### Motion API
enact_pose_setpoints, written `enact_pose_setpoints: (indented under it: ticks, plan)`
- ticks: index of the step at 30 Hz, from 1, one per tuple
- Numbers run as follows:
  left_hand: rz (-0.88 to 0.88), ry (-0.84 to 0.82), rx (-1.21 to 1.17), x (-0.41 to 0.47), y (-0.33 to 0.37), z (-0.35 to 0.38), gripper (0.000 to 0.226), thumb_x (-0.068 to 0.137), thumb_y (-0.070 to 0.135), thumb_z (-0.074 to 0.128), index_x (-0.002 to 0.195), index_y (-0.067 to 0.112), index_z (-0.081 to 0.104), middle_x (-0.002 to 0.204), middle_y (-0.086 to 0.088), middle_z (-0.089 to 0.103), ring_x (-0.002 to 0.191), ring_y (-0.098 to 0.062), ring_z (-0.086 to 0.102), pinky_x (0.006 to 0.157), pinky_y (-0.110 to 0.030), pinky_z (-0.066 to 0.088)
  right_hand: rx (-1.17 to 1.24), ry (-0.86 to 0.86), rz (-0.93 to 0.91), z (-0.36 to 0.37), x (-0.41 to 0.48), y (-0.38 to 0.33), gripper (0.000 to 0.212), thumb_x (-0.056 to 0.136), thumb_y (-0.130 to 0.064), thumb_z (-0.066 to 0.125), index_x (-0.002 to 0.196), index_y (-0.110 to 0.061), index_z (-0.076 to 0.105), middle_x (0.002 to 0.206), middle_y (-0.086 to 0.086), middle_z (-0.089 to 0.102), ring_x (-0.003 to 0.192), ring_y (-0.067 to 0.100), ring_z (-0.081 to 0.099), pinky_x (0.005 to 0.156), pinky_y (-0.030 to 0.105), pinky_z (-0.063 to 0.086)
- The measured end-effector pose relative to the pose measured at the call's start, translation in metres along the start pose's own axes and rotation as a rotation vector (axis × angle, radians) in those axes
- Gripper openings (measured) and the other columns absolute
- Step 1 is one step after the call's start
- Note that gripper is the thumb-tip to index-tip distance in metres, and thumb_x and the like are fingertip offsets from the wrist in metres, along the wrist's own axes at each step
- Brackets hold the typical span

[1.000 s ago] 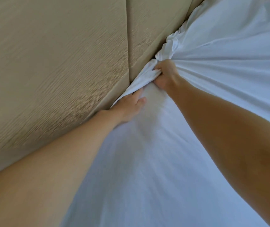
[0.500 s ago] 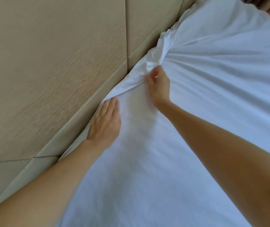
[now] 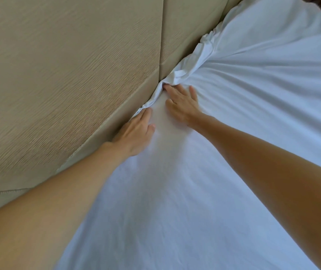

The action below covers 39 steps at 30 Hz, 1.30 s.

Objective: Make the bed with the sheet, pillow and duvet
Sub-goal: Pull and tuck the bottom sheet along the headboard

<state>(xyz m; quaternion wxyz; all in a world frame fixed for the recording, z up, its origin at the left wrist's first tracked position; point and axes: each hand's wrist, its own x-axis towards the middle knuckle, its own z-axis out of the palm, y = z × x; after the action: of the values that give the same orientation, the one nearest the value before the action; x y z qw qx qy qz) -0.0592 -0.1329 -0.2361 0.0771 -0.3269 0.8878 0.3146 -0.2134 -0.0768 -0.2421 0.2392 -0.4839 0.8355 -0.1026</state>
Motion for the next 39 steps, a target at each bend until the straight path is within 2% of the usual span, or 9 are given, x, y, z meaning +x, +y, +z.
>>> enact_pose_setpoints:
  ticks: [3,6,11,16,21,24,29,32,39]
  plan:
    - [-0.159,-0.028,-0.099,0.017,0.002,-0.004,0.044,0.097,0.028,0.029,0.14,0.019,0.033,0.133,-0.014,0.051,0.118,-0.032,0.047,0.092,-0.035,0.037,-0.1,-0.043,0.023,-0.003,0.005,-0.002,0.049,0.099,-0.022,0.022,0.147,-0.021,0.023,0.153,-0.005,0.028,0.144,0.011,0.011,0.116,0.041,-0.008]
    - [-0.215,-0.036,-0.164,0.024,0.008,-0.003,0.046,0.097,0.033,0.03,0.141,0.019,0.034,0.142,-0.009,0.043,0.128,-0.029,0.04,0.101,-0.036,0.033,-0.178,-0.104,0.062,-0.012,0.013,-0.008,0.047,0.099,-0.024,0.019,0.145,-0.022,0.029,0.152,-0.004,0.03,0.143,0.012,0.013,0.116,0.046,-0.007]
    - [-0.078,0.128,-0.038,0.003,0.007,0.016,0.047,0.1,0.021,0.029,0.145,0.007,0.025,0.149,-0.011,0.032,0.136,-0.025,0.032,0.109,-0.032,0.025,-0.23,-0.114,0.109,-0.005,0.006,-0.019,0.051,0.1,-0.023,0.018,0.15,-0.02,0.015,0.158,-0.005,0.01,0.147,0.016,-0.003,0.116,0.048,-0.009]
    - [-0.021,0.316,0.153,-0.043,-0.009,0.034,0.057,0.084,0.019,0.015,0.113,-0.011,0.054,0.107,-0.025,0.06,0.094,-0.038,0.06,0.082,-0.038,0.049,-0.261,-0.073,0.013,0.017,-0.031,-0.027,0.049,0.102,-0.025,0.015,0.151,-0.025,0.007,0.16,-0.006,0.001,0.147,0.018,-0.007,0.115,0.05,-0.009]
    - [-0.218,0.143,0.045,-0.037,0.001,0.008,0.031,0.098,0.014,0.03,0.118,-0.004,0.045,0.125,-0.024,0.052,0.115,-0.039,0.048,0.087,-0.037,0.031,-0.287,-0.135,-0.041,0.015,-0.03,-0.037,0.051,0.101,-0.027,0.017,0.151,-0.021,0.009,0.16,-0.006,0.002,0.147,0.014,-0.003,0.115,0.048,-0.008]
    - [-0.267,0.076,0.032,-0.024,-0.001,0.001,0.032,0.1,0.017,0.028,0.115,-0.003,0.048,0.125,-0.027,0.053,0.115,-0.042,0.048,0.088,-0.039,0.038,-0.291,-0.166,-0.027,0.015,-0.019,-0.043,0.053,0.1,-0.03,0.02,0.151,-0.015,0.013,0.159,-0.002,0.005,0.147,0.011,0.001,0.117,0.044,-0.005]
    - [-0.301,0.023,0.052,-0.015,0.005,-0.008,0.038,0.101,0.015,0.025,0.125,-0.004,0.047,0.135,-0.026,0.046,0.124,-0.041,0.043,0.098,-0.04,0.036,-0.351,-0.192,-0.036,0.005,0.0,-0.048,0.047,0.097,-0.026,0.024,0.14,-0.013,0.038,0.151,0.001,0.031,0.143,0.013,0.016,0.115,0.042,0.006]
    - [-0.317,0.016,0.072,-0.021,0.007,0.001,0.038,0.102,0.022,0.023,0.127,-0.001,0.041,0.136,-0.022,0.045,0.126,-0.038,0.042,0.099,-0.041,0.035,-0.354,-0.272,-0.005,0.005,0.007,-0.052,0.046,0.097,-0.023,0.023,0.141,-0.016,0.038,0.152,-0.003,0.029,0.145,0.012,0.011,0.117,0.045,0.002]
    - [-0.255,0.177,0.298,-0.029,0.019,-0.003,0.028,0.093,-0.001,0.035,0.117,0.0,0.049,0.127,-0.017,0.052,0.116,-0.036,0.051,0.086,-0.04,0.042,-0.097,0.02,-0.125,0.019,-0.054,-0.027,0.053,0.098,-0.012,0.028,0.15,-0.017,0.019,0.159,0.0,0.012,0.147,0.014,0.007,0.117,0.034,-0.005]
